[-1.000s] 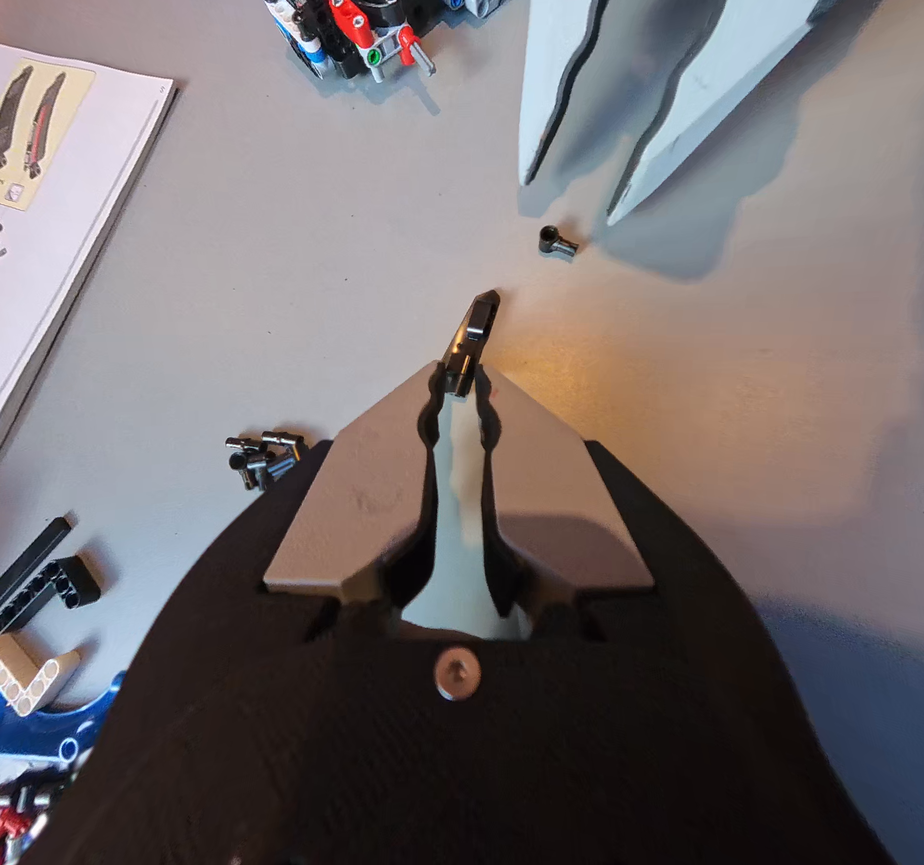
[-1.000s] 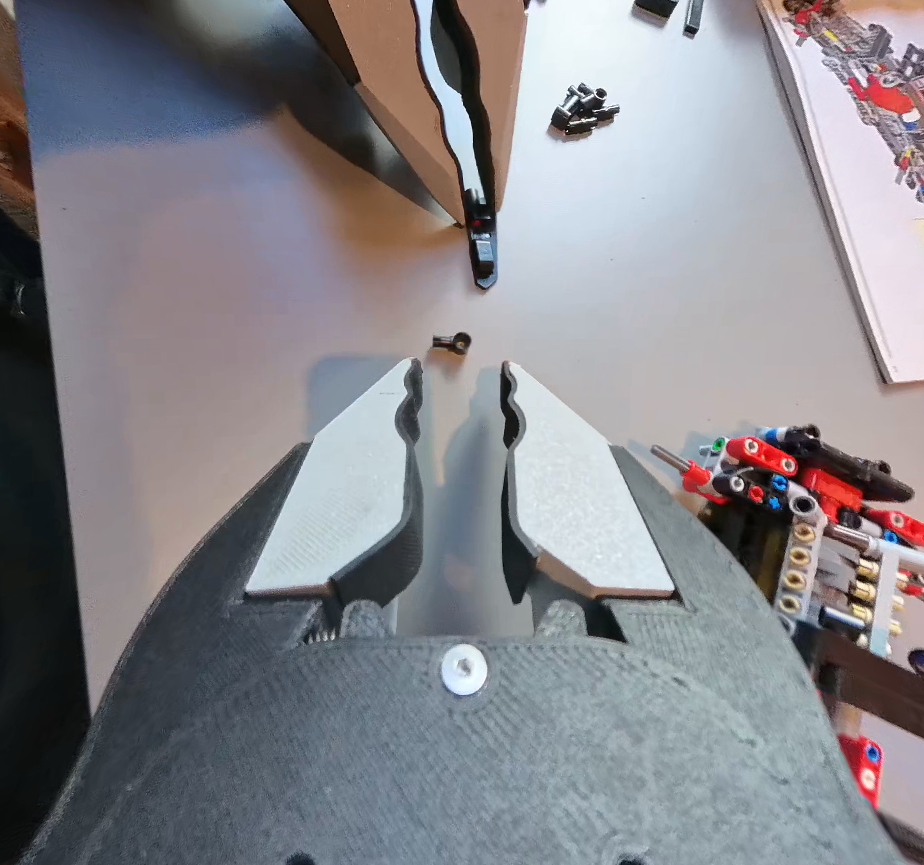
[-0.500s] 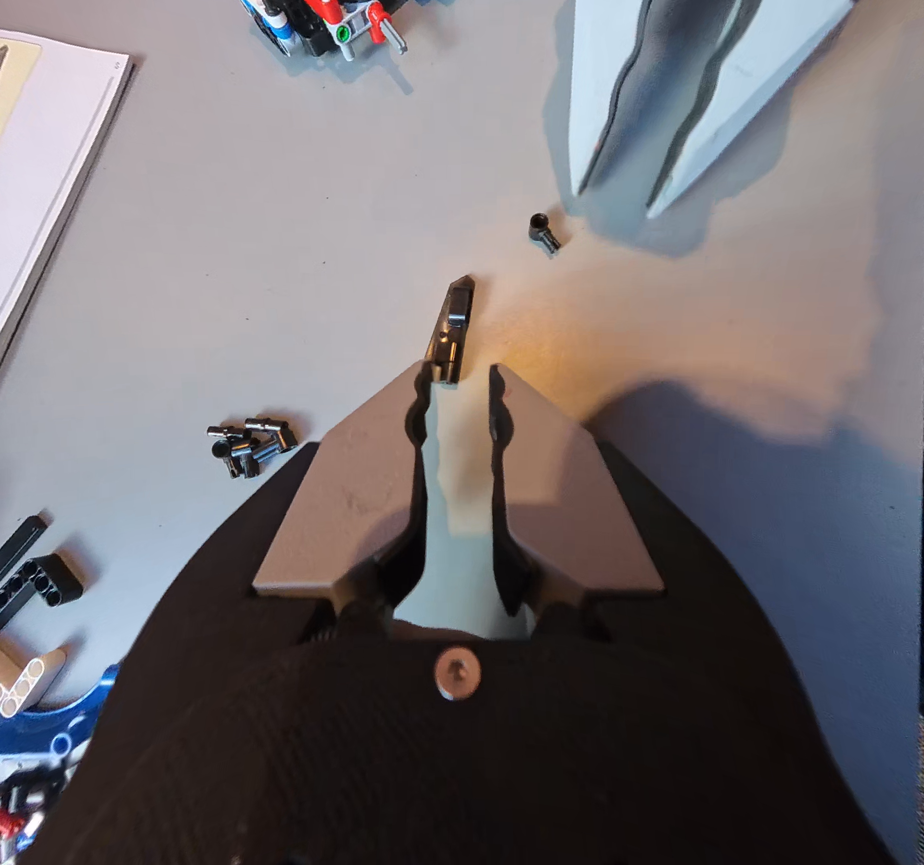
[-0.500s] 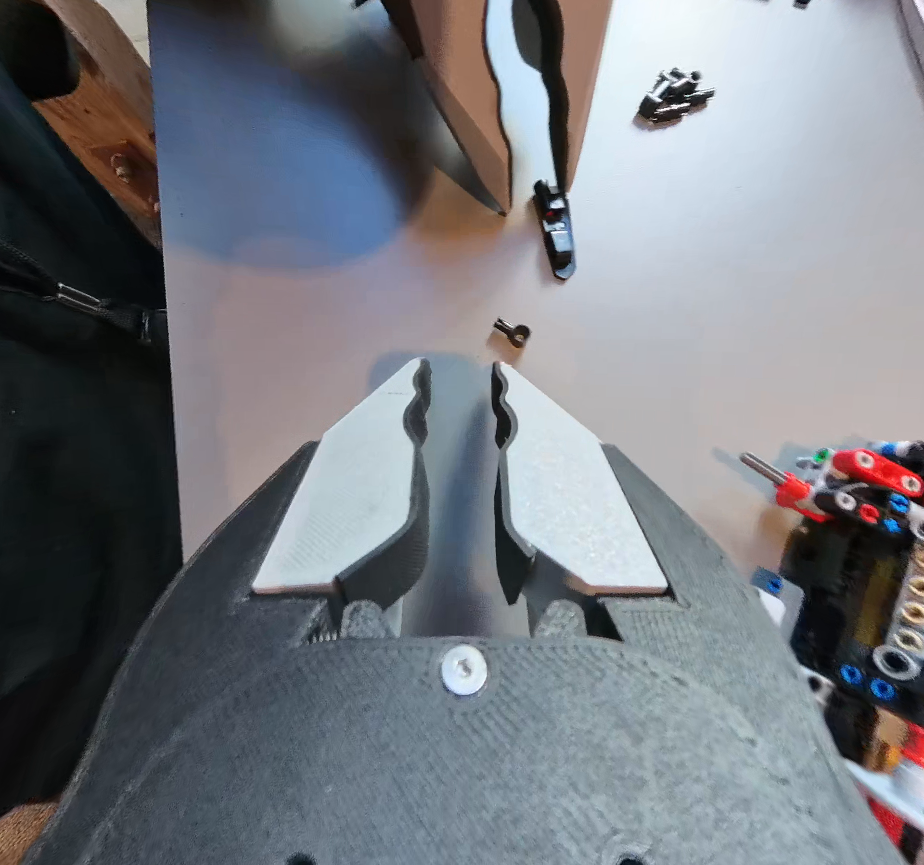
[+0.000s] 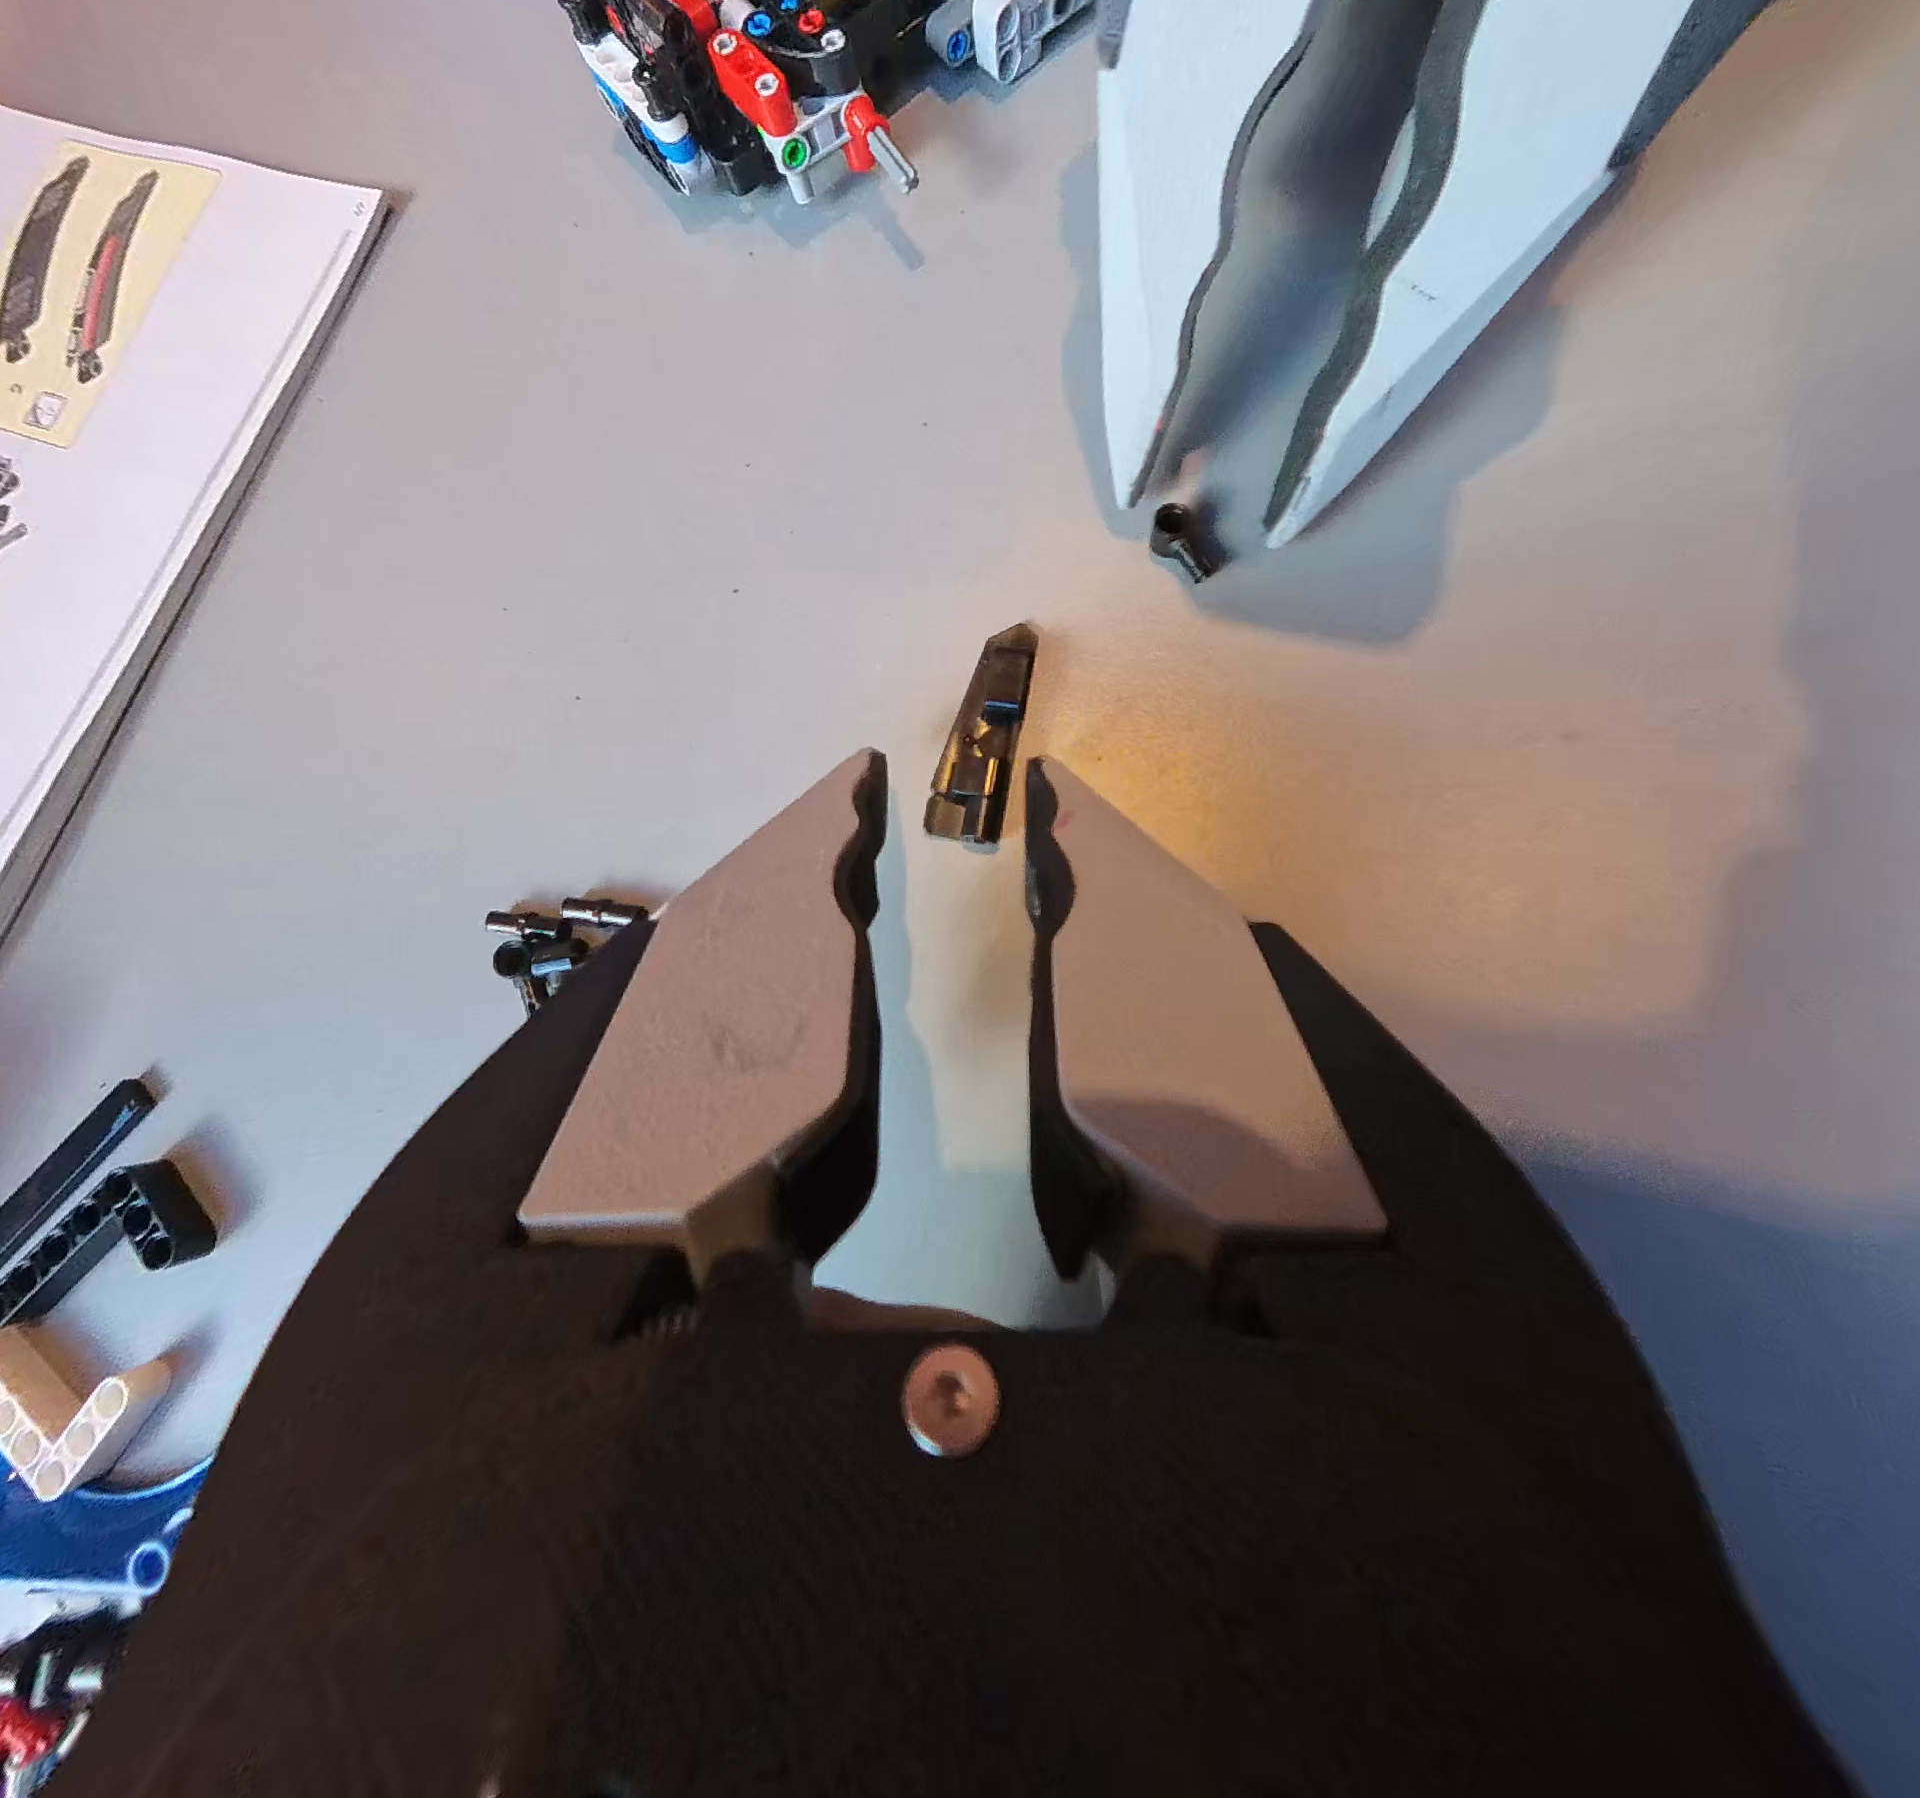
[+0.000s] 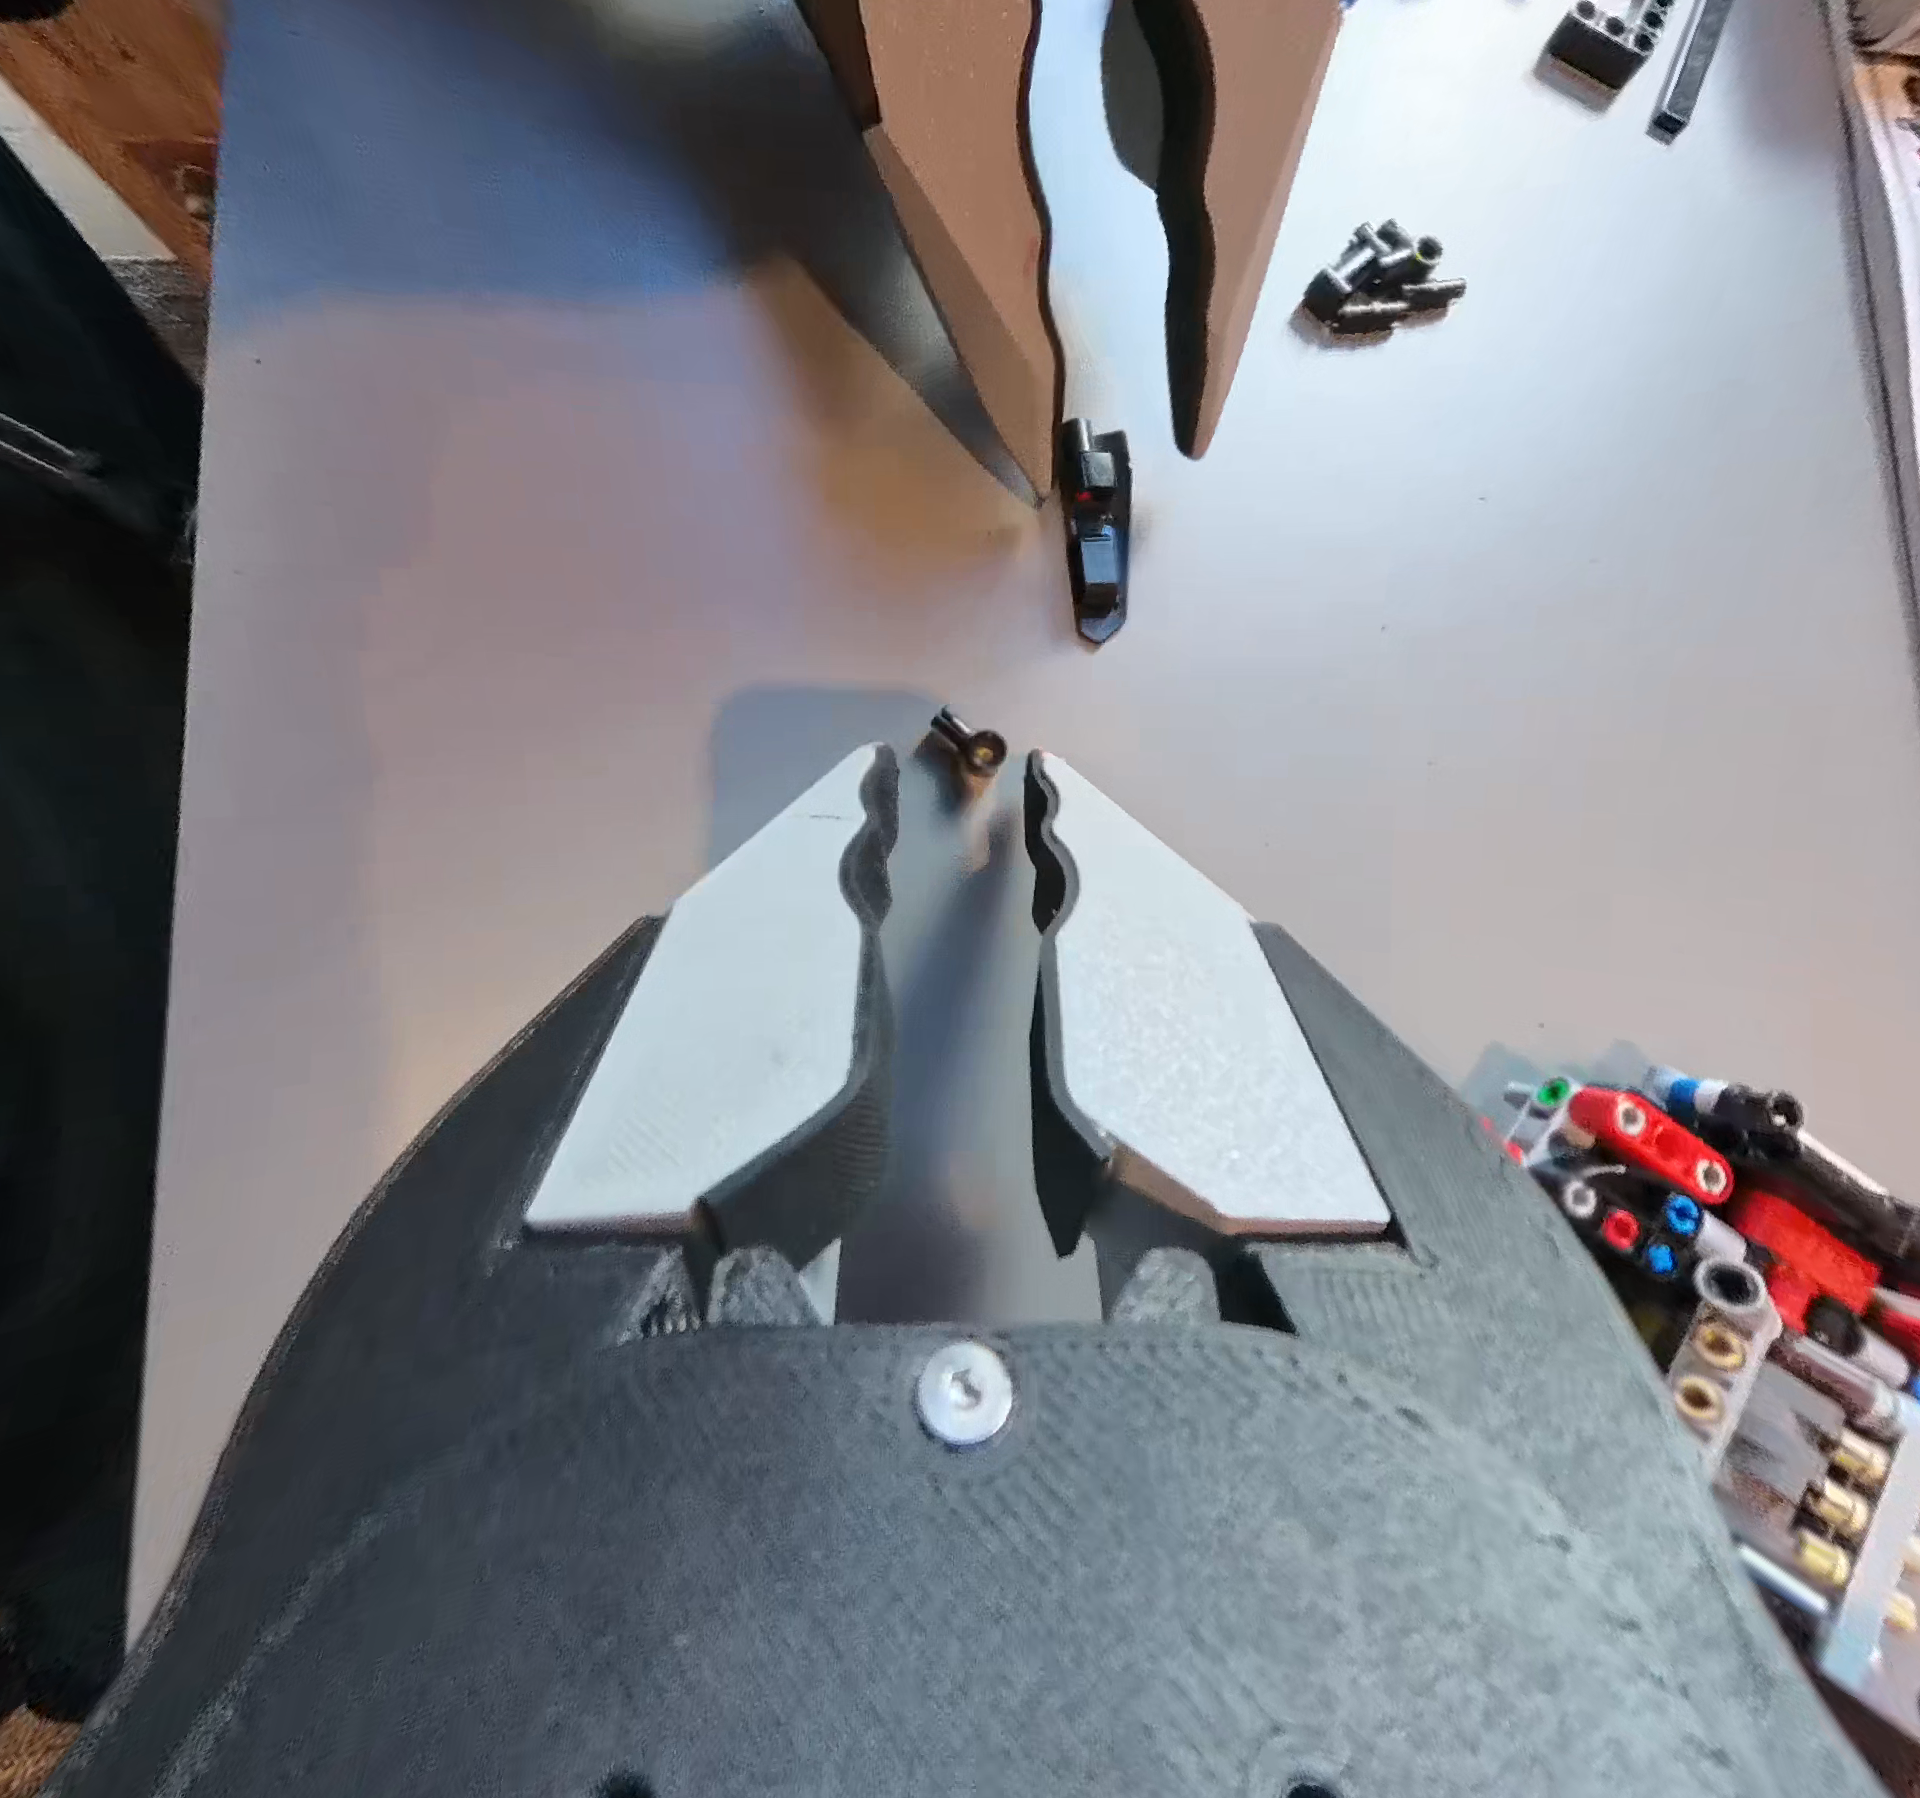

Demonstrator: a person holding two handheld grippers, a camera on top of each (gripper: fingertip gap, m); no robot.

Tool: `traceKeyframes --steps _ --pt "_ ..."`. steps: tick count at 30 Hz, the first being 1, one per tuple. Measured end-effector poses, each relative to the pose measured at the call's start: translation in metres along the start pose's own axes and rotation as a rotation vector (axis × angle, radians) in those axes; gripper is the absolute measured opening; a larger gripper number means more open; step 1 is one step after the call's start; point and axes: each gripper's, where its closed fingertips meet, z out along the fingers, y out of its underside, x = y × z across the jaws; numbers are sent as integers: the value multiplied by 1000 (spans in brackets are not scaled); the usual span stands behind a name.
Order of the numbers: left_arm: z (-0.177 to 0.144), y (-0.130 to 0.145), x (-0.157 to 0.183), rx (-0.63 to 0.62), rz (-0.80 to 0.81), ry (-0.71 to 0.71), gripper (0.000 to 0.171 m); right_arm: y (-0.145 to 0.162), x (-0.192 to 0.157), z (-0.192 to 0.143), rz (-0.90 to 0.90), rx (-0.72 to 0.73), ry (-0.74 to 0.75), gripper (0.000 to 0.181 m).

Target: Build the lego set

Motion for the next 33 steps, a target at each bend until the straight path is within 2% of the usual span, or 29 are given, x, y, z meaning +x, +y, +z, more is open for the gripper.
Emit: traceKeyframes --steps 5,10,17,26,33 --pt "0 1 -1 -2 -3 -3 25 1 5 3 -54 -26 -17 16" --pt "-1 2 -3 -10 -1 -7 25 -3 4 8 -13 -38 -27 5" --pt "-8 -1 -3 8 37 -25 25 -11 10 12 195 1 -20 4" --pt "-10 -7 11 32 160 -18 23 -37 4 5 555 209 -151 4" --pt "-11 -11 18 58 183 13 13 -35 8 0 712 288 -173 4"
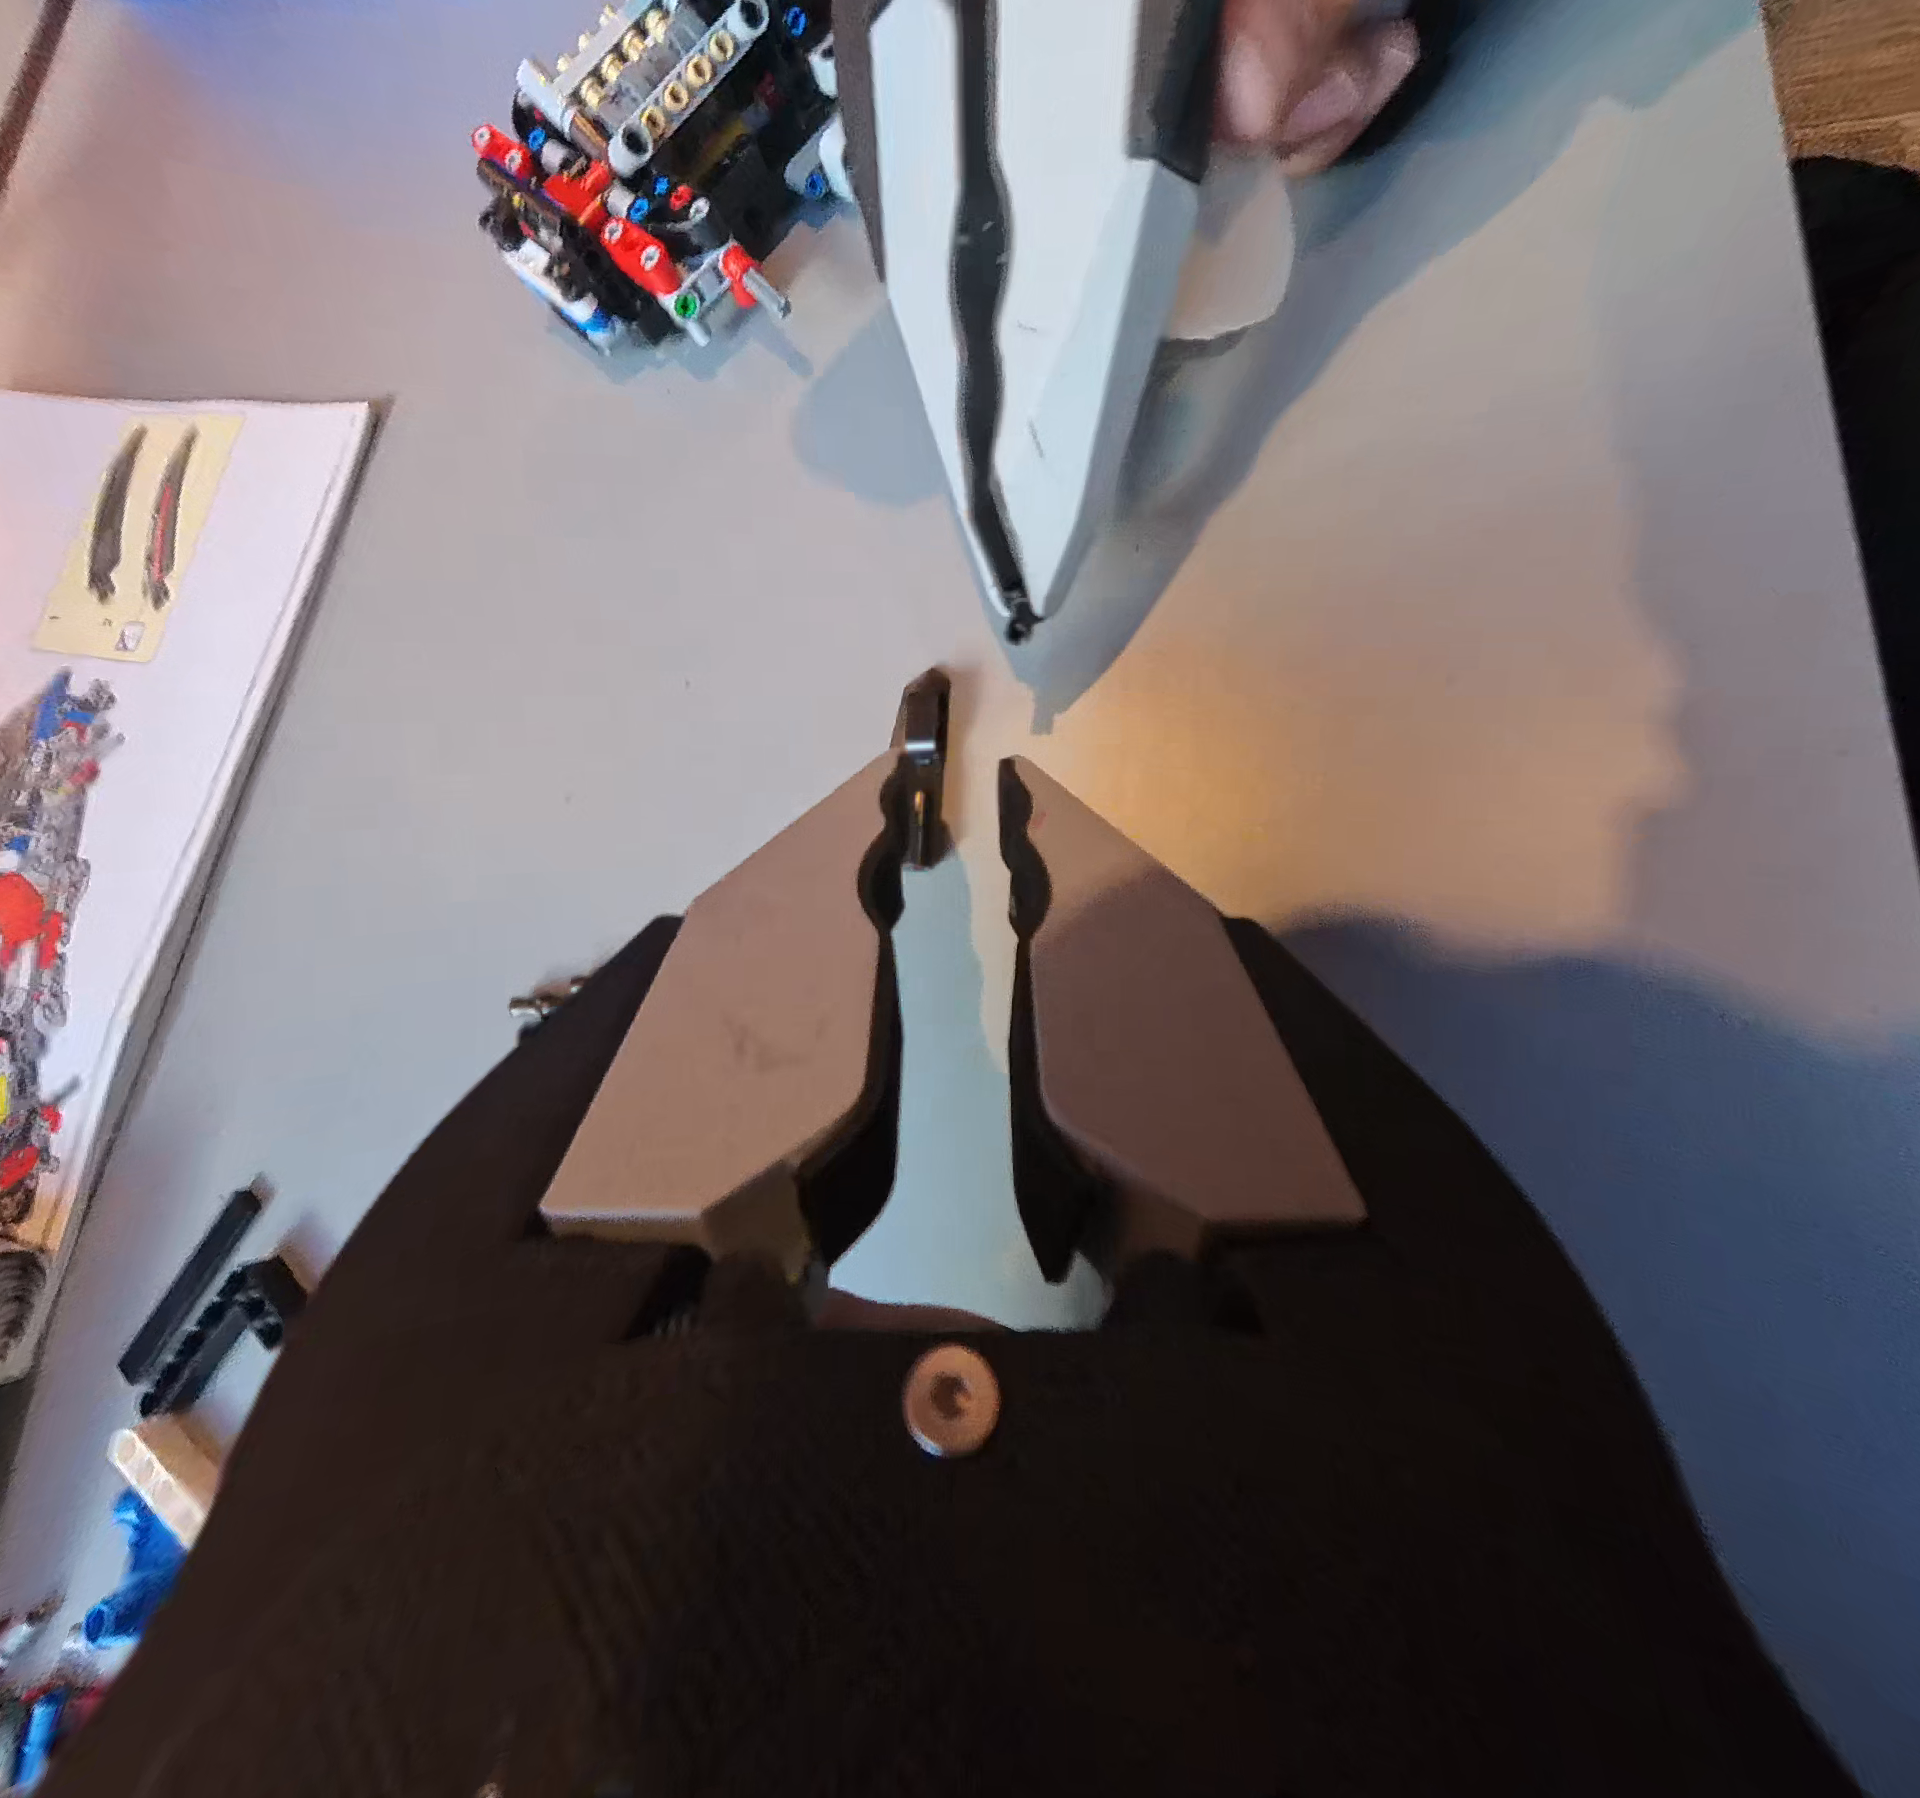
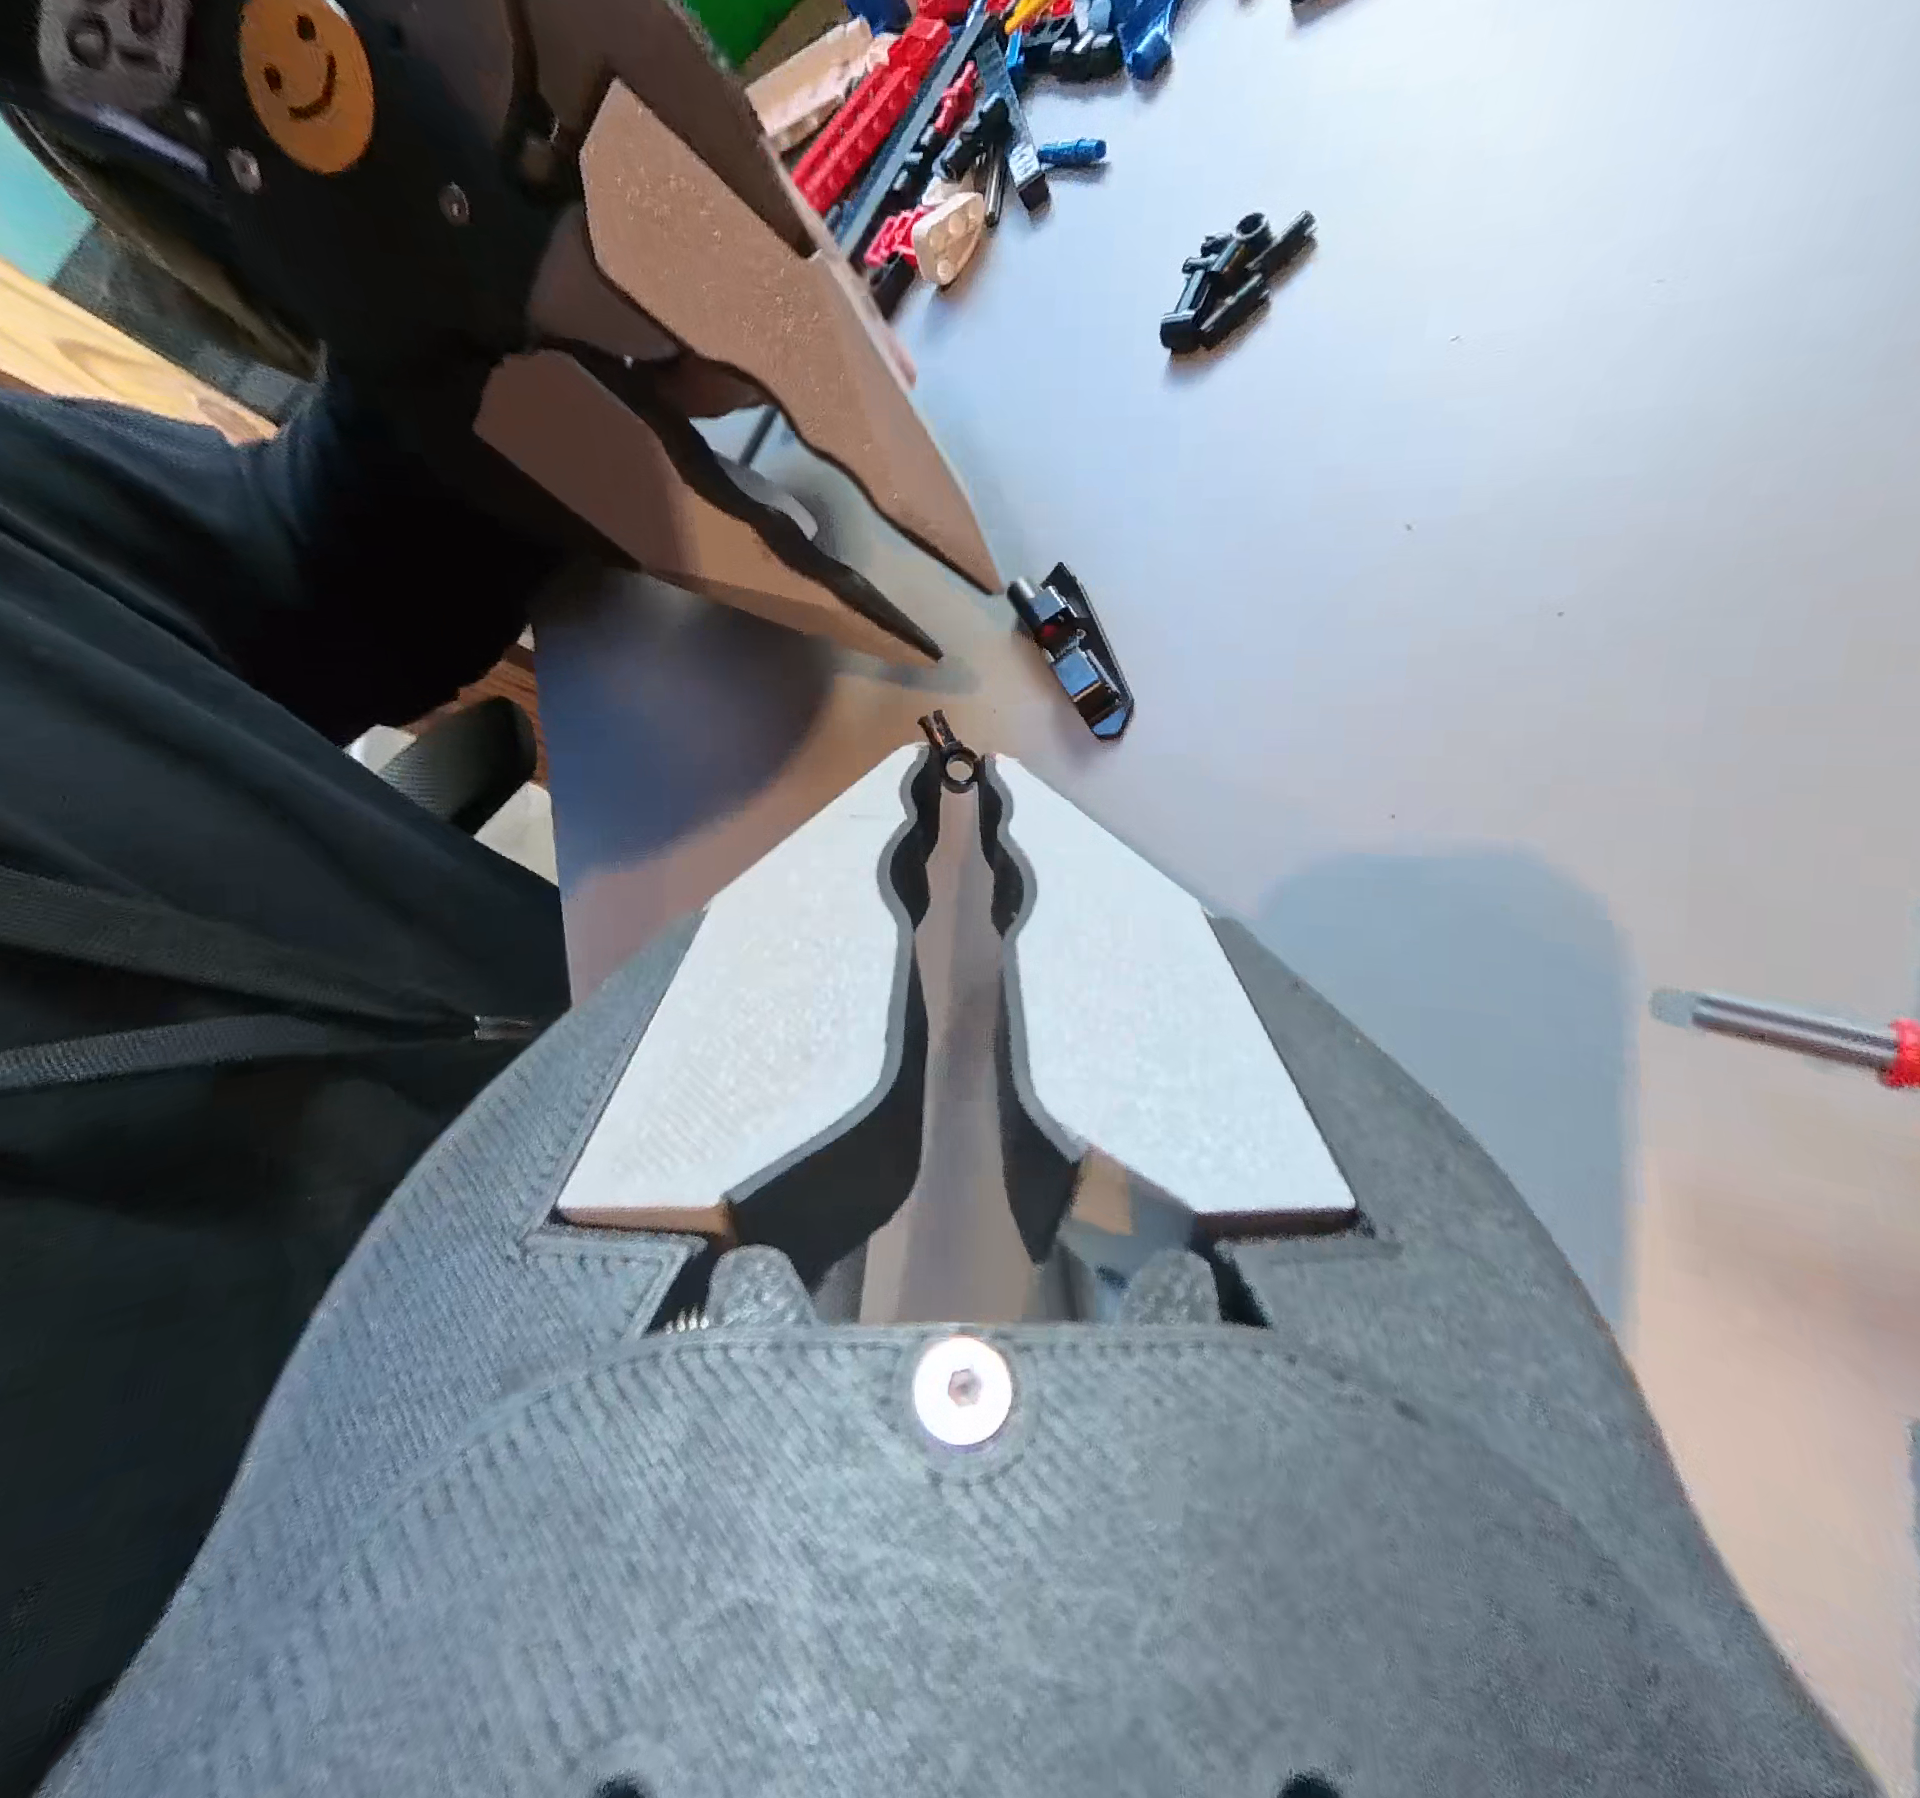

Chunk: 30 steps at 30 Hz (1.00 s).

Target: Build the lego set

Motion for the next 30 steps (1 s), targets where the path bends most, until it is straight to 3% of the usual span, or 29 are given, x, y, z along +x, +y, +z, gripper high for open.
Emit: traceKeyframes --steps 3,9,15,19,25,30 --pt "-1 -13 11 68 149 -11 13 -1 -1 -3 63 20 -32 4" --pt "0 -26 19 135 183 -9 13 -1 -8 -4 142 38 -113 4" --pt "3 -25 25 131 240 -4 12 7 -15 0 164 -14 -158 4" --pt "0 -29 29 160 270 3 0 12 -16 4 186 -54 -173 4" --pt "5 -23 33 131 291 15 0 22 -16 9 205 -123 -182 4" --pt "7 -18 34 101 279 36 7 19 -17 7 197 -98 -187 4"
